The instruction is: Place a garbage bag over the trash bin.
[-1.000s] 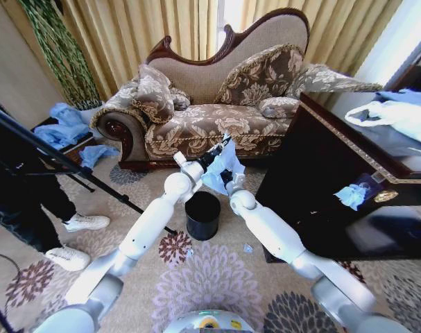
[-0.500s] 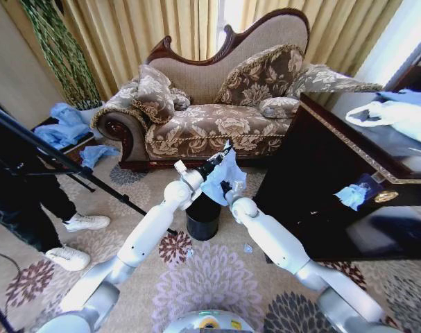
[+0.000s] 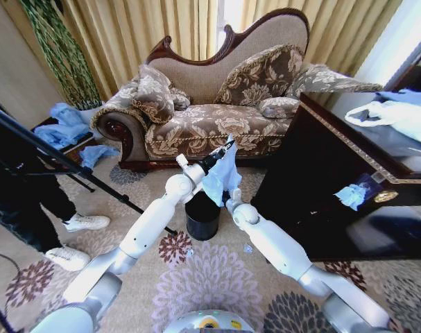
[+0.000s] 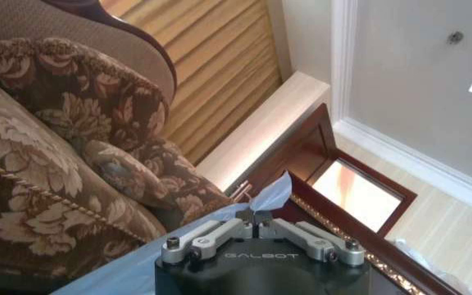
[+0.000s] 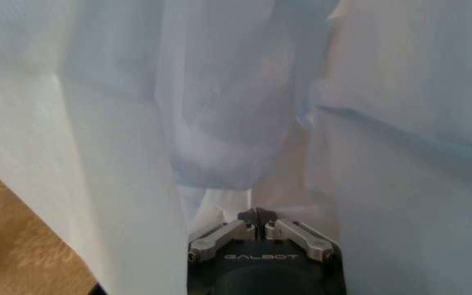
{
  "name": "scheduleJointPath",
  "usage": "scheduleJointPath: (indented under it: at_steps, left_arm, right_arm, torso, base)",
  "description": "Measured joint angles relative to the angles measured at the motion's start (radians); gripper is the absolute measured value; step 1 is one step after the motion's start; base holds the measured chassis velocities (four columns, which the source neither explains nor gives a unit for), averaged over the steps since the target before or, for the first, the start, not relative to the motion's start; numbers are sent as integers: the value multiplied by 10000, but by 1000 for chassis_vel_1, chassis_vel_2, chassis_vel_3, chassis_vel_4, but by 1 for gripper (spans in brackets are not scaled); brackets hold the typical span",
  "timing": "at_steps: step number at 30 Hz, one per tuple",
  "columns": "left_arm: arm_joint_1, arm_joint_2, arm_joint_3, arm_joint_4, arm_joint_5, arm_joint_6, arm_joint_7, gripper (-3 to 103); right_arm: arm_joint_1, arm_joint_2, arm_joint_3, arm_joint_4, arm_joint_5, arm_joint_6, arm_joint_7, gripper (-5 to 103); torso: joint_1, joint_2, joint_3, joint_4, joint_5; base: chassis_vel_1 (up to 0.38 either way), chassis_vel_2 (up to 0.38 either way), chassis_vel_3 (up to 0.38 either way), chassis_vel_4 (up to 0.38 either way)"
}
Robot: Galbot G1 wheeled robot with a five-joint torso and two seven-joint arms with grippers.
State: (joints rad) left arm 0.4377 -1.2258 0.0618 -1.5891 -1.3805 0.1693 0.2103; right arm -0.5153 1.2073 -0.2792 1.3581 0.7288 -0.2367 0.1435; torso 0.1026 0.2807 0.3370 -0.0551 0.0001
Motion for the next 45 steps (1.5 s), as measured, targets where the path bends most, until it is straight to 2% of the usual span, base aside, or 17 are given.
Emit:
scheduleJointPath:
  at_steps: [6, 8, 11, 14, 15, 18, 19, 22, 28, 31, 37, 40, 45]
  left_arm:
    - [146, 89, -79, -29, 34, -26, 196, 0]
    - [259, 107, -203, -10, 48, -31, 440, 0]
    - [363, 52, -363, 54, 49, -34, 728, 0]
    - [512, -96, -552, 147, 87, -55, 1176, 0]
    - [512, -96, -552, 147, 87, -55, 1176, 0]
    - [766, -273, -758, 179, 203, -108, 1518, 0]
    - [766, -273, -758, 179, 203, -108, 1518, 0]
    - [1095, -414, -1088, 93, 241, -115, 1592, 0]
    - [1801, -541, -1678, -178, 221, -207, 1740, 0]
    - [2158, -606, -1938, -124, 205, -267, 2255, 0]
    - [2445, -865, -2068, 60, 47, -283, 2768, 0]
    - [2627, -1136, -2203, 172, -168, -216, 3061, 0]
    - [3110, -1539, -2521, 100, -362, -144, 3221, 0]
  right_arm:
    - [-69, 33, -89, 230, 99, -97, 71, 0]
    - [-87, 4, -151, 382, 142, -267, 161, 0]
    - [-56, -31, -272, 469, 164, -543, 325, 0]
    - [225, -104, -658, 653, 382, -1318, 848, 0]
    - [225, -104, -658, 653, 382, -1318, 848, 0]
    - [828, -69, -1244, 766, 1138, -2164, 1847, 0]
    - [828, -69, -1244, 766, 1138, -2164, 1847, 0]
    - [1434, 48, -1857, 768, 1851, -2617, 2774, 0]
    - [2058, 244, -2515, 426, 2431, -2922, 3520, 0]
    - [2422, 390, -2740, 83, 2506, -3111, 3782, 0]
    - [2982, 600, -3031, -384, 3102, -3528, 4382, 0]
    - [3183, 807, -3094, -495, 4151, -3874, 5343, 0]
    - [3214, 787, -3074, -374, 4972, -4267, 6112, 0]
  torso:
    - [0, 0, 0, 0, 0]
    - [0, 0, 0, 1, -1]
    - [0, 0, 0, 0, 0]
    - [0, 0, 0, -1, -1]
    - [0, 0, 0, -1, -1]
    - [0, 0, 0, 1, -1]
    - [0, 0, 0, 1, -1]
    - [1, 0, 0, -1, -1]
    - [1, 0, 0, 2, -2]
    - [1, 0, 0, 2, -3]
    - [1, 0, 1, -2, -3]
    - [1, 0, 1, 2, -3]
    - [1, 0, 1, -2, -2]
  base:
    - [0, 0, 0, 0]
    - [0, 0, 0, 0]
    - [0, 0, 0, 0]
    - [0, 0, 0, 0]
    - [0, 0, 0, 0]
    - [0, 0, 0, 0]
    - [0, 0, 0, 0]
    - [0, 0, 0, 0]
    - [0, 0, 0, 0]
    - [0, 0, 0, 0]
    - [0, 0, 0, 0]
    - [0, 0, 0, 0]
    - [0, 0, 0, 0]
